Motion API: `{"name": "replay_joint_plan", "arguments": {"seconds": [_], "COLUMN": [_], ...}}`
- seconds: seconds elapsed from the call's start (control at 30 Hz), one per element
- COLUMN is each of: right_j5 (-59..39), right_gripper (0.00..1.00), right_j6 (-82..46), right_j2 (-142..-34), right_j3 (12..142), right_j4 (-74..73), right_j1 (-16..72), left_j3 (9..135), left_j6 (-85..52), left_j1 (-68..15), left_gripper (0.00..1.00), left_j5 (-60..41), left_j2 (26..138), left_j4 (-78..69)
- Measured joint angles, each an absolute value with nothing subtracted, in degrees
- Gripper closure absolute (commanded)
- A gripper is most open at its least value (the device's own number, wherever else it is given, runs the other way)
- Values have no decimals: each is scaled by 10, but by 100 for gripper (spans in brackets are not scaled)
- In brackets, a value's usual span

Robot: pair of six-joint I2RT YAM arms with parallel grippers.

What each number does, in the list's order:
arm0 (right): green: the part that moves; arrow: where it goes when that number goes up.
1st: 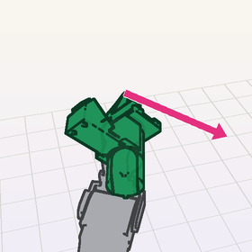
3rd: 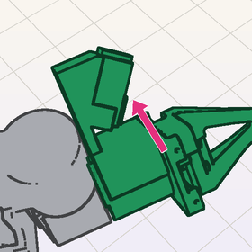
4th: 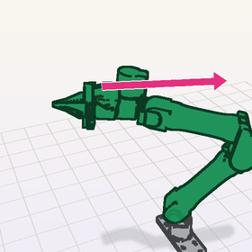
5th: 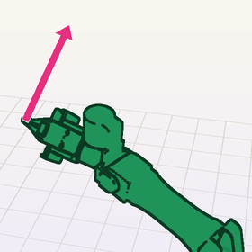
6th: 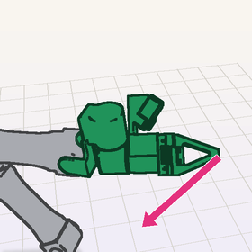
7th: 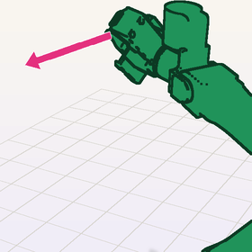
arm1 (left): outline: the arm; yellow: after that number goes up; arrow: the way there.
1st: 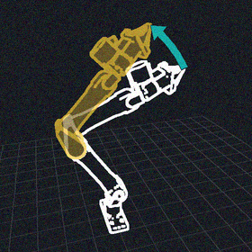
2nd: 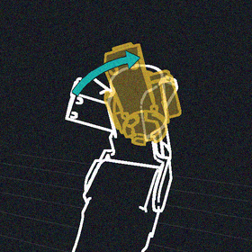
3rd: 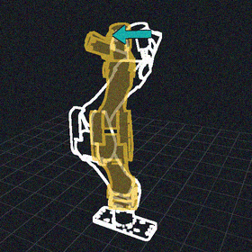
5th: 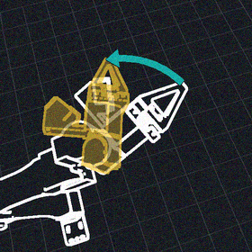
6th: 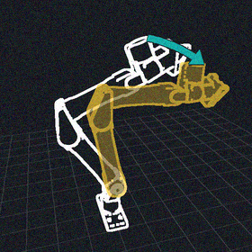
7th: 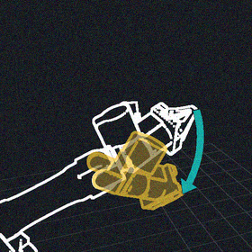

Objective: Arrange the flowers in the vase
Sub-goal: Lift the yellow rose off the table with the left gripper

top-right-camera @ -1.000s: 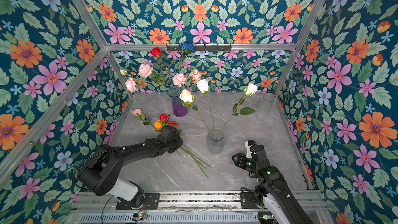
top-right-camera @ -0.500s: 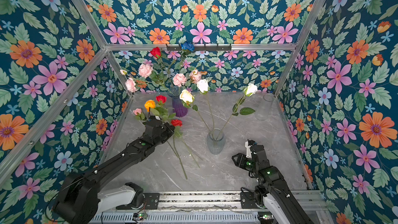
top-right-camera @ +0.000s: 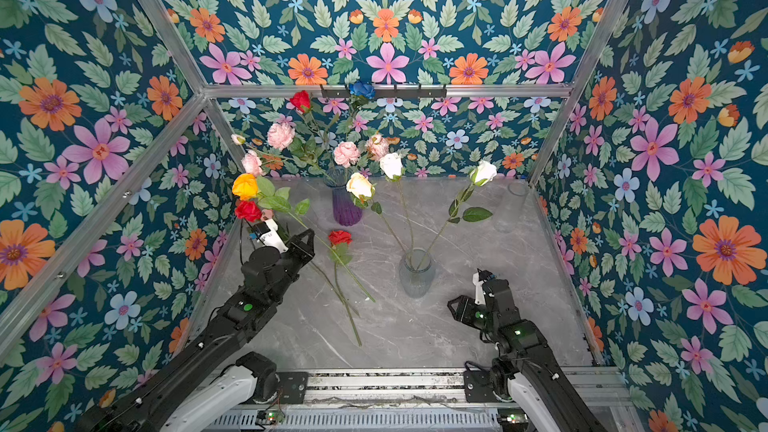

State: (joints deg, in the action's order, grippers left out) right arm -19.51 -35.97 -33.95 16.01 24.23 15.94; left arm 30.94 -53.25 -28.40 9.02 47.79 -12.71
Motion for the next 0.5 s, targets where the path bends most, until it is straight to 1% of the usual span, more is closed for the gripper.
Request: {"name": "replay_joint_plan", "arguments": {"seconds": [0.17,0.37,0.5], "right_j5": [-195,-193,-193], "right_gripper": [47,47,47], "right_j6": [-360,-360,-360], "right_j2": [-340,-340,-340], "right_j3": [160,160,160], "right_j4": [242,242,242], "right_j1": [160,161,161], "left_j3": [305,288,292], "left_j6": [-526,-524,-515], "left_j1": [-284,-284,-284], "left_gripper": [100,100,100], "left_j5": [71,20,0], "left_j2": [484,484,465], "left_j4": [-170,-268,-304]}}
